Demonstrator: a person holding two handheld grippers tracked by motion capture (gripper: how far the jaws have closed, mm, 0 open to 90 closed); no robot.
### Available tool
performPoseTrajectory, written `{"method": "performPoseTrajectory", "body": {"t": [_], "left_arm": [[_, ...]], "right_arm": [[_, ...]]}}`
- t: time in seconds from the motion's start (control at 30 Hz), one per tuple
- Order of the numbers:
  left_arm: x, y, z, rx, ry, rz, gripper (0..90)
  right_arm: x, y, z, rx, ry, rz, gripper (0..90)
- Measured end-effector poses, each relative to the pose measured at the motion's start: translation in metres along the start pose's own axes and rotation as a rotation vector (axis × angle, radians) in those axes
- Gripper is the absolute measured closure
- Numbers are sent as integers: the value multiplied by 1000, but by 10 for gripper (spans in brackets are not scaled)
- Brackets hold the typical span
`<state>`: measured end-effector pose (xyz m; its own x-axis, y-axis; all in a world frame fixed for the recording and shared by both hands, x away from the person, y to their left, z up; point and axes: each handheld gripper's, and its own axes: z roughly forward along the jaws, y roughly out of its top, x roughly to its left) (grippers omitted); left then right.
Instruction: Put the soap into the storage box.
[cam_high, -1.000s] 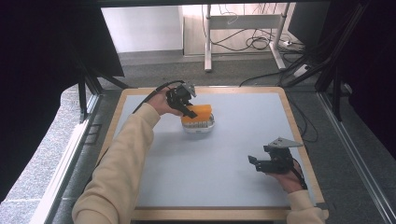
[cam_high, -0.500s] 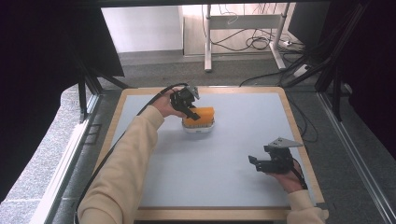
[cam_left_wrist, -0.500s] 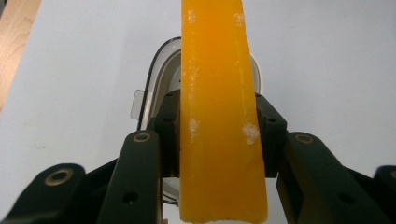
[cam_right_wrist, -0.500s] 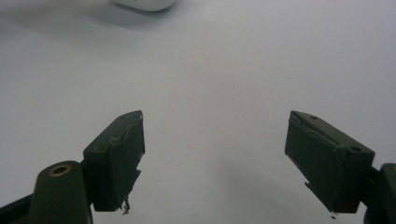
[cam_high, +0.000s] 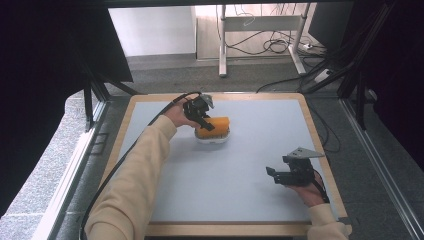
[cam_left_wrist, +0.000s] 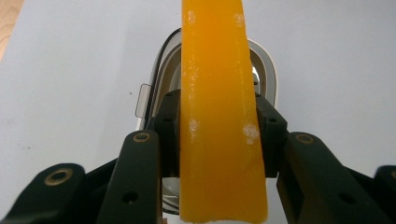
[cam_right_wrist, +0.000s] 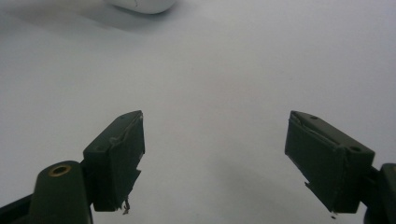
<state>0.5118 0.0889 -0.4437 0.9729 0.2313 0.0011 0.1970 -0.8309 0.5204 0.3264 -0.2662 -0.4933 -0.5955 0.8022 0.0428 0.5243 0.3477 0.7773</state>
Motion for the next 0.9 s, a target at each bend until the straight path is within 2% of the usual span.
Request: {"method": "performPoseTrajectory", "body": {"t": [0.13,0.2,0.27,0.3,0.33,0.5,0.9], "left_arm": [[0,-1,1,4,16,-4,613],[0,-2,0,1,41,-8,601],[1,-2,-8,-41,70,-11,582],[1,-2,-8,-41,70,-11,580],[1,-1,-12,-65,78,-15,580],[0,0,-22,-100,126,-15,548],[-5,2,-25,-109,119,-4,531]], "right_arm": [[1,0,0,0,3,-1,203],[1,0,0,0,3,-1,203],[1,0,0,-1,6,-3,203],[1,0,0,-1,6,-3,203],[1,0,0,0,7,-5,203],[2,1,0,-5,9,-6,203],[2,1,0,-5,13,-7,202]]}}
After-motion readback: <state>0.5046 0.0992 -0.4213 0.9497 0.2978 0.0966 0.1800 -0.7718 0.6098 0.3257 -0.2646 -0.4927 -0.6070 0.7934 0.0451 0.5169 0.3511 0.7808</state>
